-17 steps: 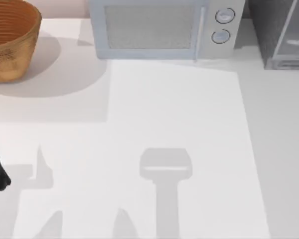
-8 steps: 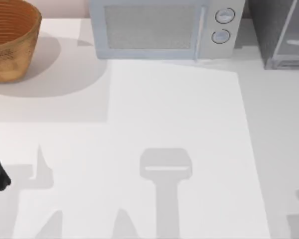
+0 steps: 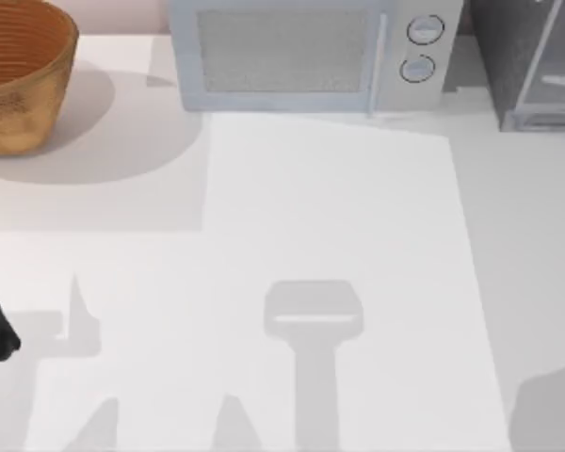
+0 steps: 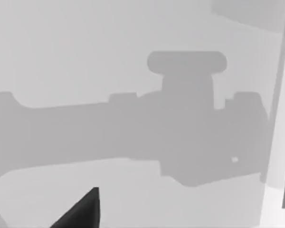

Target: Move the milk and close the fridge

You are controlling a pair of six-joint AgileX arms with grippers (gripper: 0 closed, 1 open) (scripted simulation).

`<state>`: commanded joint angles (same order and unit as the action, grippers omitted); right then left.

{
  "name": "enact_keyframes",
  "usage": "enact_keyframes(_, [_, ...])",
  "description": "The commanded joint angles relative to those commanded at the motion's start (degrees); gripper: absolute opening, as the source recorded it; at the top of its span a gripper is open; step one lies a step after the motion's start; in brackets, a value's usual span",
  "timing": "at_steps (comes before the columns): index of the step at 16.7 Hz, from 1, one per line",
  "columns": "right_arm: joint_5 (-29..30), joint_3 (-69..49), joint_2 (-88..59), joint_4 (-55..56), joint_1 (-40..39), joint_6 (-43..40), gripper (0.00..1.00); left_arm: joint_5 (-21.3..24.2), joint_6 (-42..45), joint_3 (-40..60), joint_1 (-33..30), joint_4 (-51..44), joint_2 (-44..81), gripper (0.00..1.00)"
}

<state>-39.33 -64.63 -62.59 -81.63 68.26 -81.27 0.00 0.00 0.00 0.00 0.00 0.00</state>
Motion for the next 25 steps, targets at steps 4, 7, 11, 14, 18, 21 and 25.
enact_keyframes(4, [-8.14,-6.16,-22.59,-1.3,19.52,-20.96,1.0,0.0,0.0,0.0,0.0,0.0,0.0,1.0])
enact_keyframes(7, [-12.25,-9.37,-34.08,-2.08,29.54,-30.56,1.0,0.0,0.0,0.0,0.0,0.0,0.0,1.0])
enact_keyframes(11, [-14.84,-11.6,-41.2,-2.86,35.23,-35.43,1.0,0.0,0.0,0.0,0.0,0.0,0.0,1.0])
enact_keyframes(14, [-14.96,-11.73,-41.55,-2.94,35.49,-35.61,1.0,0.0,0.0,0.0,0.0,0.0,0.0,1.0])
enact_keyframes(18, [-14.5,-11.54,-41.47,-2.18,34.58,-34.91,1.0,0.0,0.0,0.0,0.0,0.0,0.0,1.0])
enact_keyframes(21, [-12.97,-11.48,-41.82,2.99,29.32,-29.95,1.0,0.0,0.0,0.0,0.0,0.0,0.0,1.0])
enact_keyframes(25, [-11.31,-11.31,-41.95,15.56,19.86,-16.33,1.0,0.0,0.0,0.0,0.0,0.0,0.0,1.0])
